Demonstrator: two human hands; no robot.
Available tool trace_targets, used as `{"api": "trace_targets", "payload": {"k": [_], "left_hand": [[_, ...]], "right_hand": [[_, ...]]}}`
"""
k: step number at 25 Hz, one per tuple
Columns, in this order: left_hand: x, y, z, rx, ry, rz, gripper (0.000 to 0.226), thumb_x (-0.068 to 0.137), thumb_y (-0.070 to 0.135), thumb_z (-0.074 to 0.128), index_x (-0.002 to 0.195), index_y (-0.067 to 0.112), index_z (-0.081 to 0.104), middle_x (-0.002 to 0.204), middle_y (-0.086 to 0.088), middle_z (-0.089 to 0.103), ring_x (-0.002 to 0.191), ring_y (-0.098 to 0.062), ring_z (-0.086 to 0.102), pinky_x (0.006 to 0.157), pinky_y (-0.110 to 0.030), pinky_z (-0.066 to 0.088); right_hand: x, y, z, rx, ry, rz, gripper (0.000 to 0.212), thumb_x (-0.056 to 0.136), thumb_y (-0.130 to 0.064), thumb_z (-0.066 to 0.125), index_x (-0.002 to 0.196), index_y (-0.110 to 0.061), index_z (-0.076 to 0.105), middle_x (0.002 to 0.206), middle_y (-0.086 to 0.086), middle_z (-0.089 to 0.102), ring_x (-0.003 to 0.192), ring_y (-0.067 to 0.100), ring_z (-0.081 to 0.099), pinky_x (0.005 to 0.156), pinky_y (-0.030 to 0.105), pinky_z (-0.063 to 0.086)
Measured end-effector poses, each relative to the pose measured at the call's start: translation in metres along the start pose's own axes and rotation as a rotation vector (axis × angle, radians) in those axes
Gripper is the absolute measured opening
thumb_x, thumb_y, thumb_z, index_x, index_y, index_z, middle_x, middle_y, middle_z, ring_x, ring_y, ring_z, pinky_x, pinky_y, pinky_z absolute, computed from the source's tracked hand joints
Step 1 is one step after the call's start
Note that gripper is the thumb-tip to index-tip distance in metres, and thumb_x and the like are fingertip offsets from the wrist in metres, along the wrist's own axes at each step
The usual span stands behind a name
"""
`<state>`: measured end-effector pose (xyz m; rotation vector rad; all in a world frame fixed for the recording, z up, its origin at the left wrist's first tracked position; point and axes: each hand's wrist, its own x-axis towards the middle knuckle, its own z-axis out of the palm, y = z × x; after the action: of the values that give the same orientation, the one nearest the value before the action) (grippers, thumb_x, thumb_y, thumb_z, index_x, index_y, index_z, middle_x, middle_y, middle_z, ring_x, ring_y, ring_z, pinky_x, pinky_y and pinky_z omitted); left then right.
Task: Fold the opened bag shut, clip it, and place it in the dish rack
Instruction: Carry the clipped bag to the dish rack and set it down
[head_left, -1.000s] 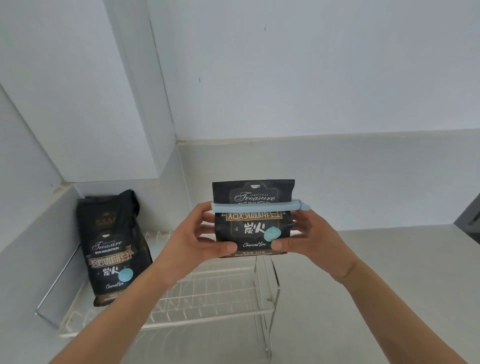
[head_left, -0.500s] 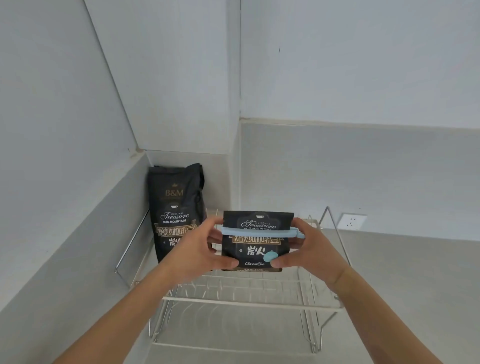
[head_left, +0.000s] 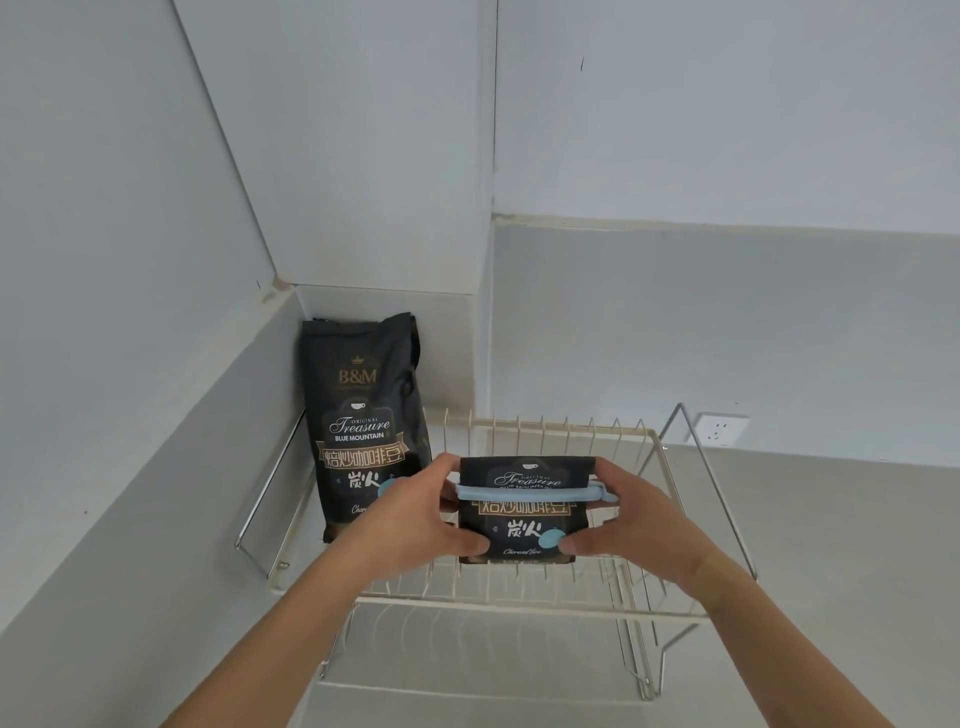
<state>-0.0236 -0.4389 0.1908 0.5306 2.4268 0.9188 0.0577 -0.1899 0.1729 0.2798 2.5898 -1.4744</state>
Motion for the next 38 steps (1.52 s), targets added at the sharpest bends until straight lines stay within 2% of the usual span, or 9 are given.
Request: {"api": "trace_targets", "payload": {"k": [4,7,11,14,20,25,28,31,38], "left_hand": [[-0.012,0.017,-0.025,0.053,0.086,0.029,0.069,0.071,0.039,0.082,0.13,0.044,0.045,0.117,0.02,0.059,0.102,-0.007,0.06,0.082,-0.032,0.058],[-0.014,0.036,-0.04,0.152,0.208,0.202,0.046,0.074,0.047,0.075,0.117,0.045,0.059,0.108,0.022,0.059,0.104,-0.006,0.054,0.087,-0.033,0.053],[-0.004,0.052,-0.04,0.212,0.164,0.326,0.02,0.08,0.042,0.072,0.099,0.039,0.068,0.089,0.023,0.064,0.094,-0.003,0.054,0.084,-0.032,0.048],[0.004,0.052,-0.035,0.251,0.134,0.374,0.012,0.081,0.037,0.073,0.093,0.036,0.071,0.087,0.019,0.067,0.09,-0.003,0.055,0.081,-0.035,0.05],[0.014,0.051,-0.036,0.295,0.152,0.446,0.007,0.083,0.035,0.071,0.09,0.035,0.071,0.085,0.017,0.066,0.087,-0.003,0.054,0.081,-0.033,0.048],[0.02,0.056,-0.041,0.286,0.175,0.451,0.007,0.083,0.032,0.072,0.09,0.03,0.072,0.086,0.015,0.067,0.089,-0.007,0.056,0.084,-0.035,0.047],[0.027,0.058,-0.046,0.299,0.187,0.448,0.006,0.084,0.03,0.071,0.09,0.03,0.072,0.085,0.015,0.066,0.088,-0.008,0.055,0.083,-0.037,0.048],[0.035,0.061,-0.051,0.336,0.19,0.431,0.006,0.086,0.031,0.069,0.091,0.032,0.07,0.089,0.013,0.066,0.088,-0.009,0.055,0.082,-0.039,0.049],[0.055,0.059,-0.05,0.401,0.179,0.436,0.009,0.088,0.032,0.066,0.096,0.033,0.068,0.084,0.016,0.058,0.086,-0.012,0.056,0.077,-0.04,0.051]], "right_hand": [[0.0,0.0,0.002,-0.01,-0.012,-0.011,0.061,0.054,-0.044,0.086,0.101,-0.055,0.05,0.104,-0.023,0.067,0.093,0.005,0.067,0.076,0.028,0.06],[0.0,0.0,0.002,-0.032,-0.016,-0.016,0.06,0.052,-0.051,0.084,0.098,-0.059,0.047,0.101,-0.029,0.065,0.089,-0.002,0.065,0.07,0.018,0.056],[0.001,-0.001,0.003,-0.061,-0.022,-0.017,0.063,0.053,-0.051,0.084,0.105,-0.053,0.047,0.101,-0.03,0.064,0.09,-0.003,0.062,0.071,0.017,0.052],[0.001,0.0,0.005,-0.1,-0.016,-0.019,0.067,0.056,-0.049,0.084,0.111,-0.049,0.046,0.105,-0.024,0.065,0.093,0.001,0.061,0.073,0.018,0.05],[0.0,-0.005,0.005,-0.172,0.018,-0.031,0.065,0.06,-0.048,0.084,0.113,-0.045,0.045,0.098,-0.027,0.062,0.082,0.0,0.061,0.063,0.014,0.049],[0.006,-0.014,-0.001,-0.16,0.061,-0.025,0.065,0.06,-0.042,0.086,0.112,-0.039,0.048,0.098,-0.021,0.064,0.083,0.005,0.064,0.066,0.023,0.055],[0.014,-0.021,-0.003,-0.157,0.104,-0.05,0.062,0.06,-0.039,0.087,0.108,-0.043,0.046,0.093,-0.025,0.061,0.08,0.001,0.062,0.057,0.013,0.046],[0.024,-0.023,-0.005,-0.145,0.14,-0.059,0.06,0.062,-0.035,0.087,0.109,-0.04,0.049,0.095,-0.02,0.063,0.089,0.008,0.061,0.06,0.013,0.043],[0.037,-0.014,-0.005,-0.138,0.163,-0.022,0.061,0.065,-0.034,0.086,0.116,-0.033,0.051,0.103,-0.013,0.062,0.098,0.015,0.059,0.075,0.027,0.049]]}}
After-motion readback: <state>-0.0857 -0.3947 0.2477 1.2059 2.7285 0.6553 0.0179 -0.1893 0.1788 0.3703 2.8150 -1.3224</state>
